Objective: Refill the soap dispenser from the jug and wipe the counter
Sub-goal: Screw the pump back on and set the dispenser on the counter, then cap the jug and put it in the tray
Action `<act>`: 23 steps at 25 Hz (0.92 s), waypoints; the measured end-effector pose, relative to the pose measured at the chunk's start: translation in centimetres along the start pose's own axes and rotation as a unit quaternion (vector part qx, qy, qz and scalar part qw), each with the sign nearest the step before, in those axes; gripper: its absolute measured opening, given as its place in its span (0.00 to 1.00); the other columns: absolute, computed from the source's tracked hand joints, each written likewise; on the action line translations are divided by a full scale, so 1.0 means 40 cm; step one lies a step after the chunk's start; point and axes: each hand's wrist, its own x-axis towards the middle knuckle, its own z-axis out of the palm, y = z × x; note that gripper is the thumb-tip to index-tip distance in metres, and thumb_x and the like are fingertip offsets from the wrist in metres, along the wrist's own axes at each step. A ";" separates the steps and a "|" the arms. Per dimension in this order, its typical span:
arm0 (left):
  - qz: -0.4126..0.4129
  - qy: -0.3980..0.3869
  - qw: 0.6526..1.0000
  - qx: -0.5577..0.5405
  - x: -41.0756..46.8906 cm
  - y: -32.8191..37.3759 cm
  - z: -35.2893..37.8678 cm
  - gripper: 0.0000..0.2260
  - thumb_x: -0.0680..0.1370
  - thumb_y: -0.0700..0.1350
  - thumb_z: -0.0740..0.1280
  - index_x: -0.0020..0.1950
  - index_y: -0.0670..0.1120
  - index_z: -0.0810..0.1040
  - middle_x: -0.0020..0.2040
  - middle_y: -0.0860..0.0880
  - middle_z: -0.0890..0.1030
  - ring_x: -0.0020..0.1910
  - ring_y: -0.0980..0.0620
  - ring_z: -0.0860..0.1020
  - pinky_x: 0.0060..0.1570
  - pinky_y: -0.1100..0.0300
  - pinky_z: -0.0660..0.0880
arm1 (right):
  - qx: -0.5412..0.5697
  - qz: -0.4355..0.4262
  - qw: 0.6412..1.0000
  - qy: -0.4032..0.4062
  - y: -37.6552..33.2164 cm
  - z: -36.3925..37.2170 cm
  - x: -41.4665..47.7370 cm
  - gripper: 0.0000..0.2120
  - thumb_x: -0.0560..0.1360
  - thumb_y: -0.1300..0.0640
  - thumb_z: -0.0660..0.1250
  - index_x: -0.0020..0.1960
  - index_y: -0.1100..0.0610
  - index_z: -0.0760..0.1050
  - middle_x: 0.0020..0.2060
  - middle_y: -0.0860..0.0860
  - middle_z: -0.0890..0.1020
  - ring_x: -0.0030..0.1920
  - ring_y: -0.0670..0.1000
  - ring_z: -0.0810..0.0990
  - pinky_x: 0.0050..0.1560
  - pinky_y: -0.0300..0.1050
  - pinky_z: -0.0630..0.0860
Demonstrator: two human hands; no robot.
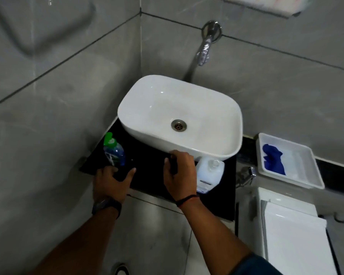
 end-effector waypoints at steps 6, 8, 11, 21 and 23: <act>0.171 -0.196 0.962 0.081 -0.122 0.191 0.140 0.26 0.67 0.59 0.74 0.58 0.46 0.77 0.57 0.43 0.77 0.55 0.44 0.76 0.51 0.56 0.74 | 0.005 0.046 0.994 0.096 0.106 -0.236 -0.076 0.20 0.69 0.45 0.71 0.52 0.54 0.68 0.48 0.43 0.68 0.49 0.46 0.70 0.48 0.40 0.71; 0.207 -0.257 0.933 0.143 -0.145 0.220 0.190 0.30 0.66 0.56 0.75 0.65 0.48 0.73 0.62 0.42 0.75 0.59 0.42 0.74 0.57 0.54 0.73 | 0.011 0.128 0.990 0.065 0.168 -0.269 -0.093 0.31 0.63 0.41 0.76 0.57 0.54 0.67 0.53 0.45 0.67 0.54 0.47 0.71 0.53 0.39 0.71; 0.233 -0.297 0.902 0.210 -0.164 0.221 0.239 0.31 0.65 0.55 0.75 0.65 0.52 0.71 0.61 0.44 0.73 0.59 0.41 0.73 0.56 0.51 0.74 | 0.058 0.227 0.971 -0.042 0.231 -0.278 -0.086 0.43 0.56 0.44 0.81 0.64 0.49 0.64 0.59 0.47 0.70 0.59 0.46 0.71 0.58 0.40 0.72; 0.260 -0.229 0.925 0.158 -0.145 0.208 0.269 0.11 0.73 0.46 0.69 0.52 0.43 0.76 0.52 0.42 0.78 0.53 0.41 0.77 0.48 0.56 0.72 | 0.111 0.249 0.947 -0.172 0.288 -0.236 -0.047 0.33 0.57 0.52 0.81 0.52 0.29 0.68 0.49 0.36 0.78 0.50 0.30 0.76 0.41 0.26 0.74; 0.195 -0.151 0.969 0.033 -0.141 0.265 0.219 0.11 0.71 0.46 0.72 0.51 0.44 0.78 0.49 0.43 0.82 0.49 0.43 0.79 0.47 0.56 0.74 | 0.101 0.251 0.948 -0.170 0.273 -0.244 -0.046 0.32 0.56 0.51 0.81 0.51 0.30 0.69 0.48 0.35 0.78 0.49 0.29 0.75 0.40 0.25 0.73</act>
